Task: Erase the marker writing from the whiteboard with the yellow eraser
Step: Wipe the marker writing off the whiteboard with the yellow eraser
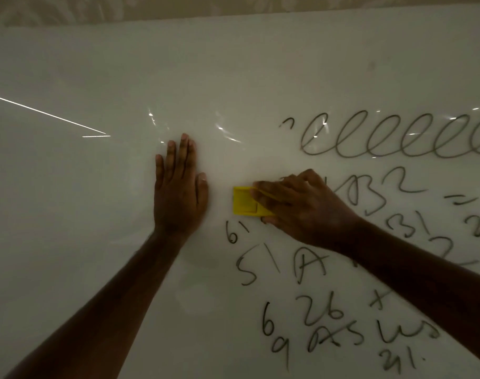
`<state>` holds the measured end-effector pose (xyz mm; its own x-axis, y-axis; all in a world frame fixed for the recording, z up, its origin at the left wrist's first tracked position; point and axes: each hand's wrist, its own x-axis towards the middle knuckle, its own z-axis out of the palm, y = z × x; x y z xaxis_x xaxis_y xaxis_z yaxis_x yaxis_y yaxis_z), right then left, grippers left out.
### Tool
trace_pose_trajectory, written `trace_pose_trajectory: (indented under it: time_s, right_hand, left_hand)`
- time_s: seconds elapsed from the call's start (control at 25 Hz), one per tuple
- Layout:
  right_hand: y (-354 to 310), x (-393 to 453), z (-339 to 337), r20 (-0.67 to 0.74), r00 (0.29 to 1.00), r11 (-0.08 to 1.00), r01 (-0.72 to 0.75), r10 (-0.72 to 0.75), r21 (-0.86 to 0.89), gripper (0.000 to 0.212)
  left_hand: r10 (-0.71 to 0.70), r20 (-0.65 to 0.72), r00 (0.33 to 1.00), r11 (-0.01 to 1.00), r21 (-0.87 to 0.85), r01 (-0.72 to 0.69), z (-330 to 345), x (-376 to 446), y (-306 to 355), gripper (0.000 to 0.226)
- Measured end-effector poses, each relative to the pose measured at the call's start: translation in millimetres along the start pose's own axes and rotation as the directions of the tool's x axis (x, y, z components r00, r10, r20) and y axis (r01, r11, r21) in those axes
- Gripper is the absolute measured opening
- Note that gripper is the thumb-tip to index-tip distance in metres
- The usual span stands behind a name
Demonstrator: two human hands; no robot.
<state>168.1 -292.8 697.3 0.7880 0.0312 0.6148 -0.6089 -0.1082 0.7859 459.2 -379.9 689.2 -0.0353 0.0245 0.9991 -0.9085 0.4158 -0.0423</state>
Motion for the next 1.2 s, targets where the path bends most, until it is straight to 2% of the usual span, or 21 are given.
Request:
trace_pose_trajectory:
  time_s: [0.16, 0.28, 0.36, 0.48, 0.56, 0.72, 0.92, 1.04, 1.2]
  right_hand:
    - [41, 37, -8, -0.02, 0.989, 0.983, -0.146, 0.144, -0.113, 0.051]
    - [43, 75, -4, -0.02, 0.958, 0.95, -0.287, 0.287, -0.121, 0.056]
    - [30, 74, -1, -0.012, 0.958, 0.952, -0.286, 0.287, -0.109, 0.057]
    - [8, 35, -4, 0.011, 0.987, 0.986, -0.161, 0.162, -0.053, 0.053]
    - [10, 11, -15, 0.023, 0.991, 0.991, -0.135, 0.134, 0.01, 0.055]
    - [52, 9, -35, 0.074, 0.956, 0.957, -0.288, 0.285, 0.038, 0.061]
    - [93, 47, -30, -0.008, 0.922, 0.922, -0.387, 0.387, 0.029, 0.062]
    - [85, 33, -23, -0.046, 0.943, 0.944, -0.329, 0.33, 0.022, 0.059]
    - [69, -25, -31, 0.01, 0.989, 0.988, -0.147, 0.147, 0.035, 0.055]
  left_hand:
    - [0.007, 0.007, 1.0, 1.0, 0.008, -0.007, 1, -1, -1, 0.067]
    - [0.016, 0.011, 1.0, 1.0, 0.006, -0.016, 0, -1, -1, 0.066]
    - [0.021, 0.007, 1.0, 1.0, 0.008, -0.021, 0, -1, -1, 0.066]
    - [0.021, 0.011, 1.0, 0.999, 0.024, -0.022, 0, -1, -1, 0.067]
    - [0.016, 0.026, 1.0, 1.0, 0.024, -0.017, 1, -1, 0, 0.067]
    - [0.026, 0.083, 0.996, 1.0, 0.006, -0.027, 0, 8, 6, 0.071]
    - [0.108, 0.08, 0.991, 0.994, -0.005, -0.108, 5, 39, 27, 0.07]
    - [0.136, 0.053, 0.989, 0.991, 0.009, -0.137, 12, 51, 46, 0.067]
    - [0.12, 0.056, 0.991, 0.993, -0.01, -0.12, 15, 52, 54, 0.067]
